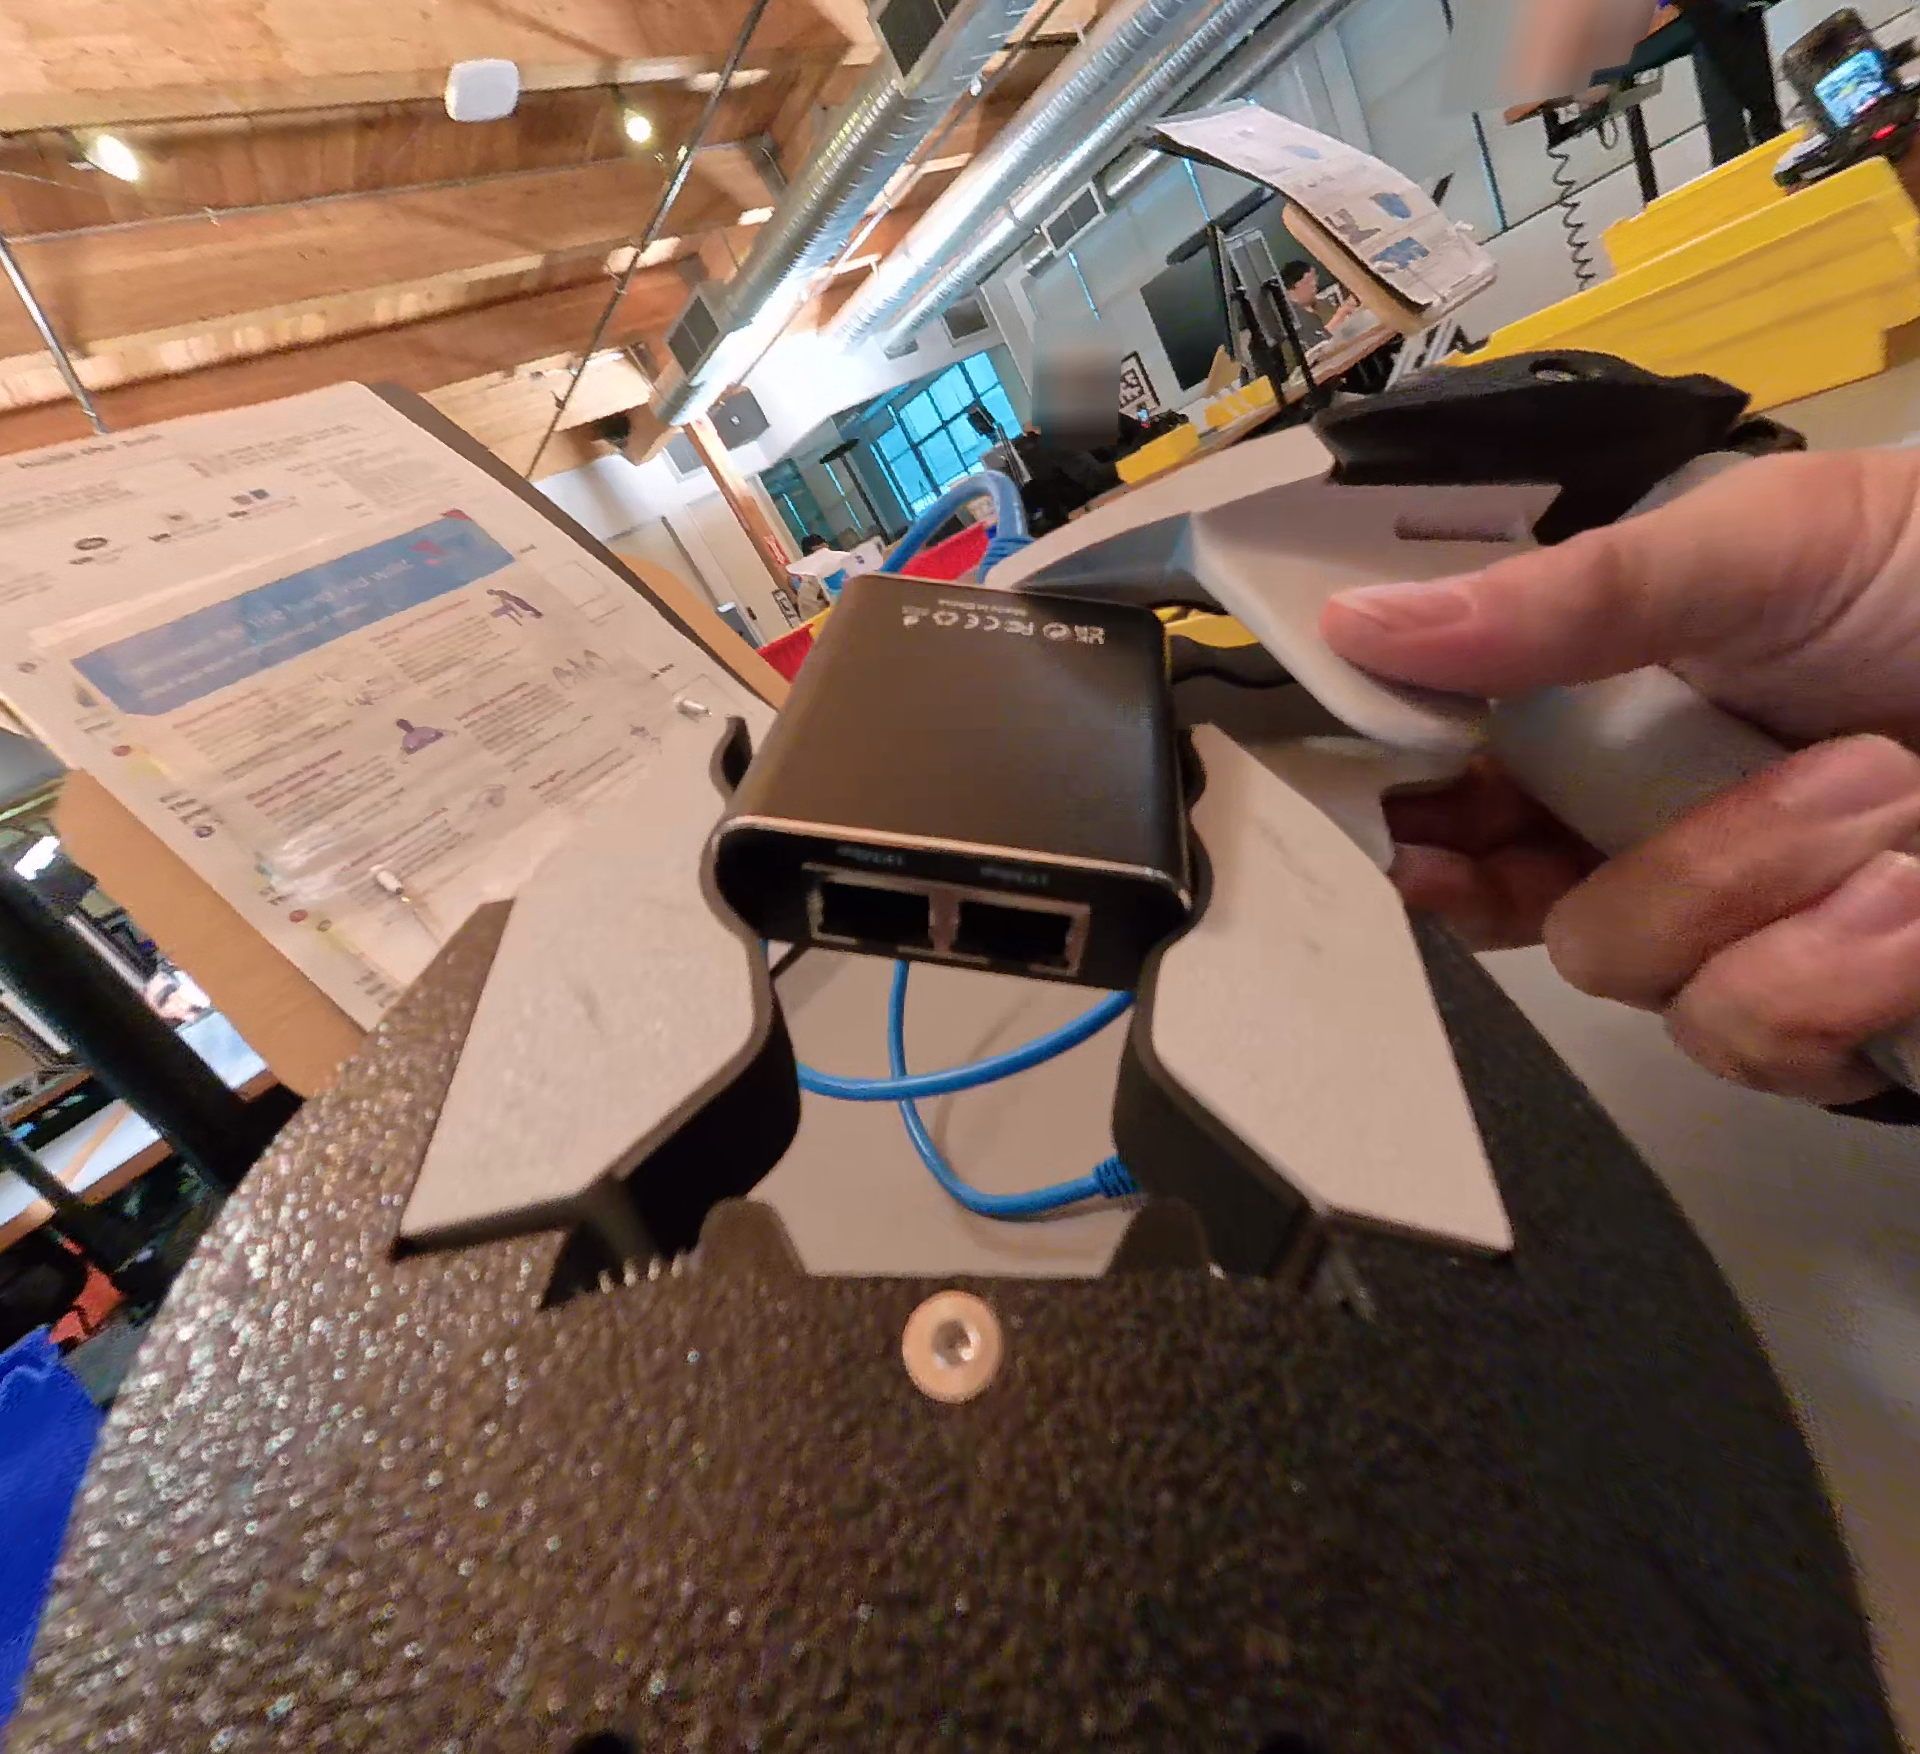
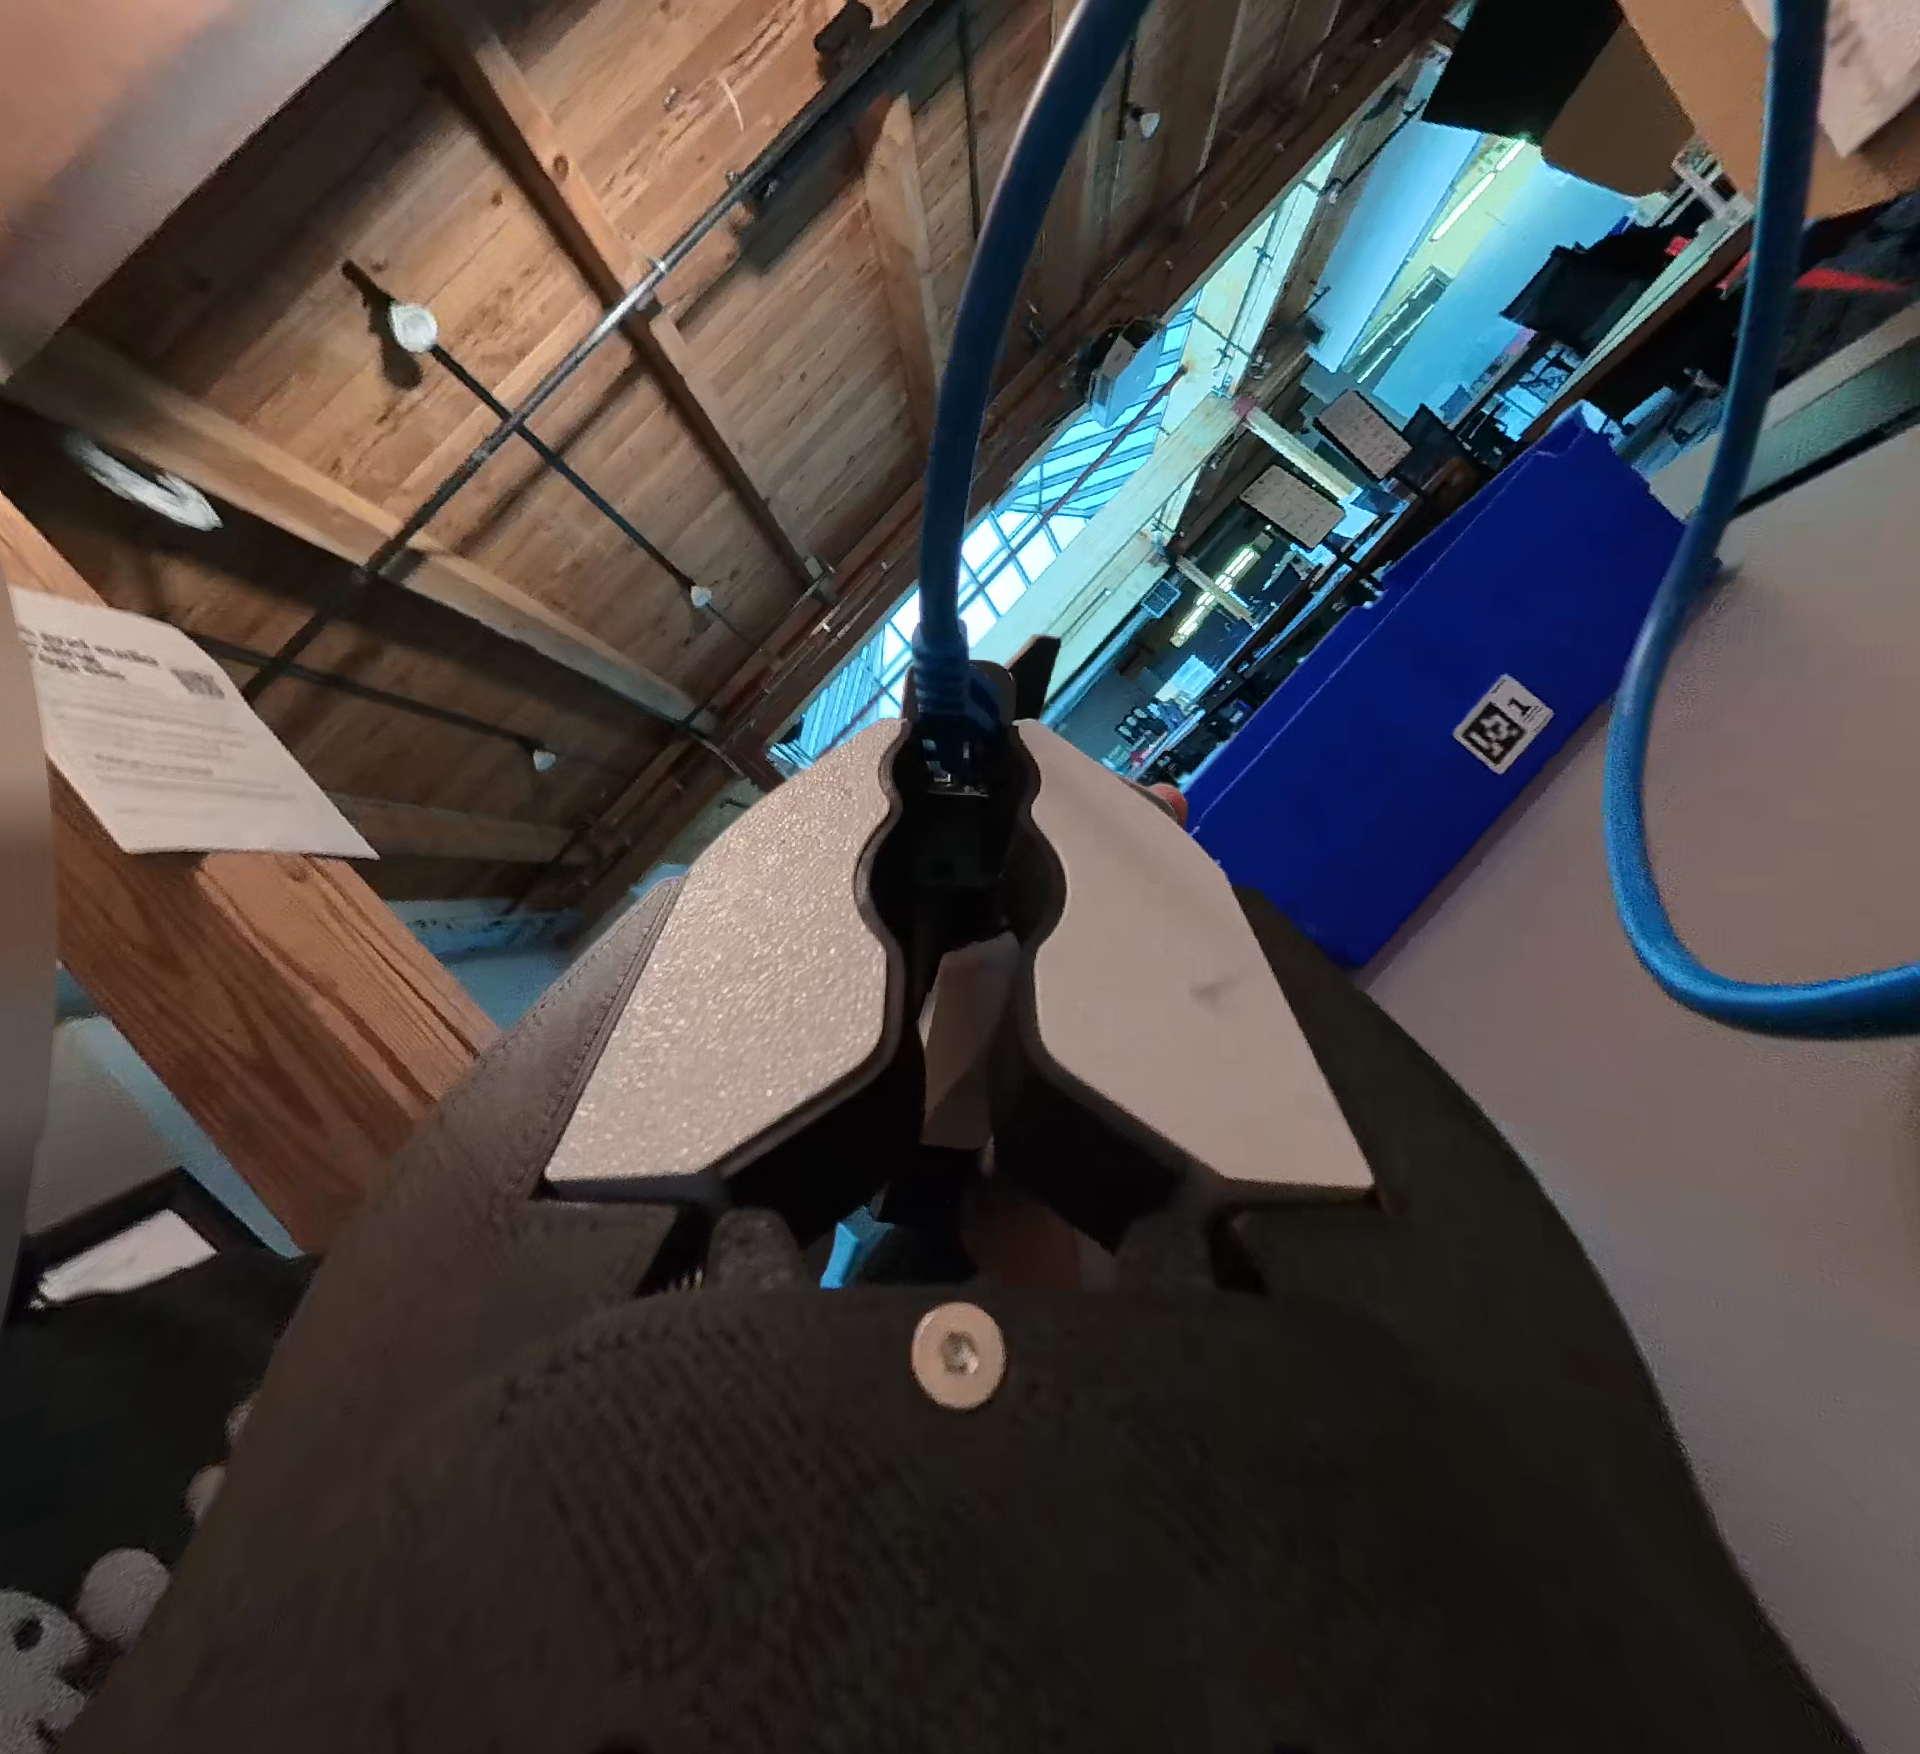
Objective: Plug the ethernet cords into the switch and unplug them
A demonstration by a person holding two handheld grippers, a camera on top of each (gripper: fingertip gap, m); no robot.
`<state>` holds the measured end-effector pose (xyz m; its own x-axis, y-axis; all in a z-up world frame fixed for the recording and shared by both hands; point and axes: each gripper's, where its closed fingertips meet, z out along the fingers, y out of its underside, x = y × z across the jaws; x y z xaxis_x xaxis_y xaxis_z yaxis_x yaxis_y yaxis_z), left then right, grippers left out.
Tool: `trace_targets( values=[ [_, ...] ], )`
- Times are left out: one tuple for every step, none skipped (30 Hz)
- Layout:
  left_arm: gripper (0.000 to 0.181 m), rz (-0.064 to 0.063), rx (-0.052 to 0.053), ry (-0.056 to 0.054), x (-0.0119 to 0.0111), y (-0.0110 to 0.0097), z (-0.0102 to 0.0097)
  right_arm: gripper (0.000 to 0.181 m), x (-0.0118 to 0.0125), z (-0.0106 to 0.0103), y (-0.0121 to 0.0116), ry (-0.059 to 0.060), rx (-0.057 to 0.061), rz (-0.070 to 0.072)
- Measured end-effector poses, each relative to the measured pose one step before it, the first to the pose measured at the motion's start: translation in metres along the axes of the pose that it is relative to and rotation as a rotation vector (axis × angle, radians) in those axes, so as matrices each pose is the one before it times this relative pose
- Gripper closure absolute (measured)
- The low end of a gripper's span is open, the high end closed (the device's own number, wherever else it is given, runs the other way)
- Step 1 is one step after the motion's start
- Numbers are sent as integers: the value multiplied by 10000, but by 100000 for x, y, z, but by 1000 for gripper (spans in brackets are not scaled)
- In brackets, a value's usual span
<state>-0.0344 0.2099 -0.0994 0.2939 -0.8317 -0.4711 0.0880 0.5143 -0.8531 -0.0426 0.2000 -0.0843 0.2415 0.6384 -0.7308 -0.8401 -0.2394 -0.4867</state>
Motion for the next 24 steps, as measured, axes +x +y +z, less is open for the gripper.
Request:
trace_targets(
  values=[
    [106,20,64,-40,-133,-66,-72,167,-151,131,38,0,-123,-374],
    [106,-123,95,6,-70,-75,-43,167,-85,100,7,-44,-177,-209],
    [106,-71,41,-39,-68,-30,-15,167,36,84,-75,57,-26,-115],
    [106,-139,-35,-40,-63,47,62,170,-104,90,-2,-106,-75,-125],
    [107,-72,79,-9,-58,-75,-22,167,127,33,20,83,-105,-138],
    [107,54,-57,-23,-53,146,-2,167,-25,45,36,-60,-105,34],
    [107,-16,57,-4,-35,-36,-25,167,8,42,-11,-8,-39,-116],
    [106,150,-35,-101,-91,-30,-22,167,-66,109,-25,-18,-2,9],
    [107,-84,-17,-30,-78,-80,-20,167,6,118,0,6,-92,-53],
    [107,-66,-19,11,-99,50,-5,167,56,159,-20,33,0,-55],
    [107,-181,8,-6,-132,67,-4,167,133,165,39,1,-101,110],
    [107,-95,-21,-89,-158,110,-31,167,147,144,-90,73,32,-68],
    [107,-15,-121,-149,-162,143,56,167,-99,134,-39,-192,-23,97],
    [107,124,19,-183,-152,-118,-30,167,99,105,-59,72,79,89],
    [107,-2,-65,-102,-117,14,9,167,-205,126,22,-170,-6,39],
    [107,-107,153,35,-56,-144,-56,167,141,43,31,149,13,-79],
    [107,-19,-51,56,-49,170,-9,167,-37,28,78,-43,-59,17],
    [107,-125,83,75,9,-4,-50,167,205,-12,-15,98,-37,25],
    [107,-134,-132,33,2,258,72,167,96,2,-75,24,76,-2],
    [107,-294,10,75,45,45,72,166,73,-7,52,-76,-40,87],
    [107,180,-14,-57,-50,70,-40,166,112,-17,44,14,47,169],
    [107,479,-56,-110,-91,6,-60,166,-139,-15,25,-147,32,39],
    [107,-12,21,43,30,-54,-12,166,221,-28,-53,182,29,-64],
    [107,-333,-90,63,73,275,105,166,70,30,-44,41,-63,-13]
  ],
)
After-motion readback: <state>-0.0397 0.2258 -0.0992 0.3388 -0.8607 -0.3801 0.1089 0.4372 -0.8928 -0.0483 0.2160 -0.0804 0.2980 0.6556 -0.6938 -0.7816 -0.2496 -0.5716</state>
